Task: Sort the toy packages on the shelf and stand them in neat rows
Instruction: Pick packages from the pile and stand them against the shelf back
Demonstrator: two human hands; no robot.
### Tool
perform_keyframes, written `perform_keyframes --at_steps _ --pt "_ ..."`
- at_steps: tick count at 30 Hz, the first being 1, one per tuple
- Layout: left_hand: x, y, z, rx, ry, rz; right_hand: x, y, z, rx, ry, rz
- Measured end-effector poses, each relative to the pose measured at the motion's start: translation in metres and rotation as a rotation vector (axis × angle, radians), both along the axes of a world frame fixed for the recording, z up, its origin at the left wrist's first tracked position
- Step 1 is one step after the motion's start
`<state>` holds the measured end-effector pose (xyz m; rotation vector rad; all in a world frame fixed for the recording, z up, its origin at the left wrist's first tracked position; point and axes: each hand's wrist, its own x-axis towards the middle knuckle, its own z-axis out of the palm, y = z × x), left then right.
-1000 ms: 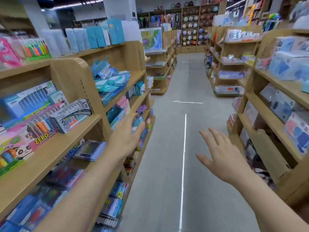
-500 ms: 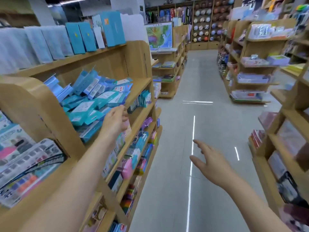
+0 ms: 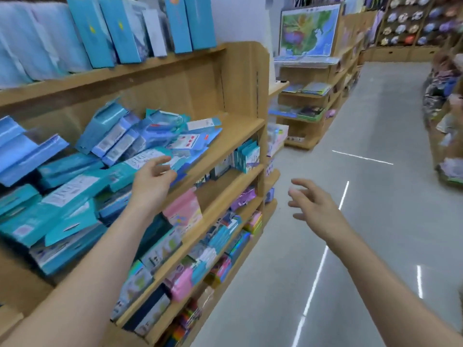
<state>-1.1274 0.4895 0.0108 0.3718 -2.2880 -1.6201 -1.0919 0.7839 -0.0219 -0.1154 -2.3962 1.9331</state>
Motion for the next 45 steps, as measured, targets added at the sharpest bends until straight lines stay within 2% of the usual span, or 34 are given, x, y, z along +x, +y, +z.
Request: perform_keyframes --at_steps 2,6,13,17,21,25,32,36,39,42,45 --pt "-0.025 0.005 -0.001 -0.061 0.007 0.032 -0.047 0.009 0.011 -0.147 -0.088 -0.005" --pt "-0.07 0.01 -0.004 -0.231 0.017 0.058 -0.133 0.012 0.023 -0.266 -0.143 0.071" --pt "-0.17 0.008 -0.006 -0.396 0.064 0.082 -0.274 -0.02 0.019 -0.229 -0.115 0.244" --pt "-0.227 0.005 -0.013 -0.435 0.041 0.082 -0.342 -0.043 0.018 -0.082 -0.102 0.355" --pt "-0.277 0.013 -0.023 -0.469 0.014 0.058 -0.406 -0.06 0.017 -0.023 -0.122 0.428" --pt "-0.318 0.021 -0.029 -0.62 -0.035 0.077 -0.459 -0.08 0.01 0.064 -0.083 0.524" --pt "-0.369 0.019 -0.043 -0.756 -0.134 0.265 -0.543 -0.127 -0.012 0.263 0.191 0.82" --pt "-0.38 0.034 -0.062 -0.81 -0.332 0.301 -0.575 -0.144 -0.031 0.463 0.378 1.031" --pt "-0.381 0.042 -0.072 -0.919 -0.532 0.32 -0.584 -0.159 -0.038 0.563 0.462 1.155" --pt "-0.381 0.042 -0.079 -1.0 -0.621 0.357 -0.587 -0.173 -0.038 0.768 0.548 1.189" --pt "-0.383 0.041 -0.082 -1.009 -0.651 0.338 -0.591 -0.186 -0.036 0.883 0.628 1.134"
